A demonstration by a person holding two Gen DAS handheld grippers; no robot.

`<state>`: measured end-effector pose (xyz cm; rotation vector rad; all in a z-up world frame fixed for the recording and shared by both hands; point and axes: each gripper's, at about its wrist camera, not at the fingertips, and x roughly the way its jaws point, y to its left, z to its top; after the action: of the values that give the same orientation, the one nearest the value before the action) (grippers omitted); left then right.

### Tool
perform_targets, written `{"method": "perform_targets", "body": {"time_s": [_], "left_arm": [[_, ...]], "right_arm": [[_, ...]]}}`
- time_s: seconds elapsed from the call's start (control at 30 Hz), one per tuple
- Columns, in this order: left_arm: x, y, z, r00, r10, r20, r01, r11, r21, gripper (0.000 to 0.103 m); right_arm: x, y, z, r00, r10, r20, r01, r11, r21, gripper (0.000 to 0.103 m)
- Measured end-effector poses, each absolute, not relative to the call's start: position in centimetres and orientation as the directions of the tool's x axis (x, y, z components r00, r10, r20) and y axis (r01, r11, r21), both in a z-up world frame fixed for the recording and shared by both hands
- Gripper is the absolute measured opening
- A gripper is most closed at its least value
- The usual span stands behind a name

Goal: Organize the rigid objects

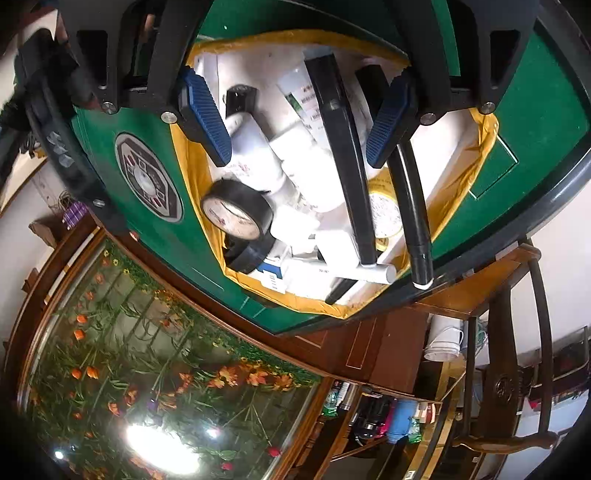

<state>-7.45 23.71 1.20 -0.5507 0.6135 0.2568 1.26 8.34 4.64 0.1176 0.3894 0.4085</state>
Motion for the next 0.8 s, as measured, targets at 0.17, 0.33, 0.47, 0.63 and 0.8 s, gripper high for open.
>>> {"method": "perform_targets", "body": {"time_s": [0.17,0.33,0.47,0.63,0.8], "left_arm": [[-6.6,24.4,1.3,0.785,0.110,-0.610,-0.421,0.817,-0.394,0.082],[-6.0,25.0,1.9,0.823,0.124,-0.554,-0.386,0.839,-0.385,0.088],[-6.3,26.1,3.3,0.853,0.123,-0.508,-0.357,0.847,-0.394,0.088],[-11.2,24.0,6.7,0.865,0.188,-0.465,-0.368,0.869,-0.332,0.089],[-16.9,20.2,8.1,0.870,0.250,-0.425,-0.371,0.900,-0.229,0.102]], "right_arm": [[2.0,8.0,4.2,0.845,0.406,-0.349,-0.351,0.912,0.212,0.087],[1.8,8.5,4.2,0.860,0.386,-0.333,-0.348,0.922,0.172,0.087],[0.1,9.0,4.5,0.871,0.385,-0.305,-0.361,0.923,0.132,0.087],[-1.4,9.3,6.1,0.876,0.400,-0.268,-0.382,0.916,0.119,0.087],[-6.0,8.3,9.1,0.831,0.510,-0.222,-0.508,0.858,0.070,0.098]]}}
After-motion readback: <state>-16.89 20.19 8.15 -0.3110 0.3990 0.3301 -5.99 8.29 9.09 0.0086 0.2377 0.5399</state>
